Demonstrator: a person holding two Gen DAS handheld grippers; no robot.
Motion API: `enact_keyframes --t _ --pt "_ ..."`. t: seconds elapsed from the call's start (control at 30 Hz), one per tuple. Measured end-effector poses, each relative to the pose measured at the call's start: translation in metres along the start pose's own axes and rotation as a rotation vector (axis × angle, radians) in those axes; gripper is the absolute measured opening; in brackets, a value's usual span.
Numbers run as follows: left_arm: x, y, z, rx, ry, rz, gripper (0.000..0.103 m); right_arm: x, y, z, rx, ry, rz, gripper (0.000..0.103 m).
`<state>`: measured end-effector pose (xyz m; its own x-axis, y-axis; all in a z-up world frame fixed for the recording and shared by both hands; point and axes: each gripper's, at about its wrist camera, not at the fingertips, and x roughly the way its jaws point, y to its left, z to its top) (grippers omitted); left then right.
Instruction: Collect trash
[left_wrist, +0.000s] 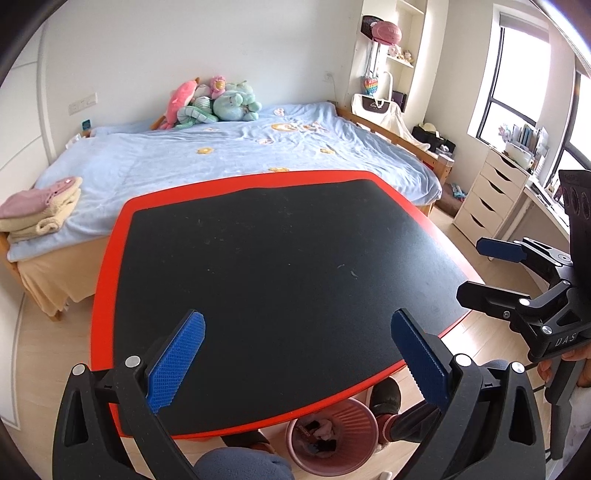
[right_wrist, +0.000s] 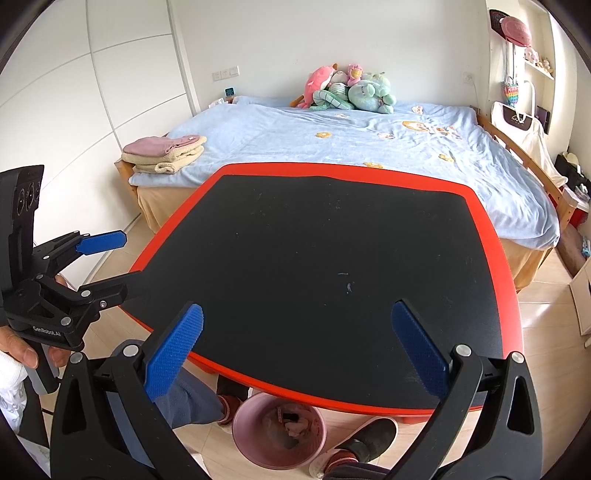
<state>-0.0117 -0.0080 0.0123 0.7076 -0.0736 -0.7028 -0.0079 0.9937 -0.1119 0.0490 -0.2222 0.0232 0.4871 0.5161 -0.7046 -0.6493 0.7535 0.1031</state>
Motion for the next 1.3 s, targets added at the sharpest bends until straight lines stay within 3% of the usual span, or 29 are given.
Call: enact_keyframes --t 1.3 --pt "-0.0015 -0.0070 -0.0039 0.008 0.009 -0.017 0.097 -0.0046 -0.0019 -0.0007 -0.007 0.005 -0.015 0.100"
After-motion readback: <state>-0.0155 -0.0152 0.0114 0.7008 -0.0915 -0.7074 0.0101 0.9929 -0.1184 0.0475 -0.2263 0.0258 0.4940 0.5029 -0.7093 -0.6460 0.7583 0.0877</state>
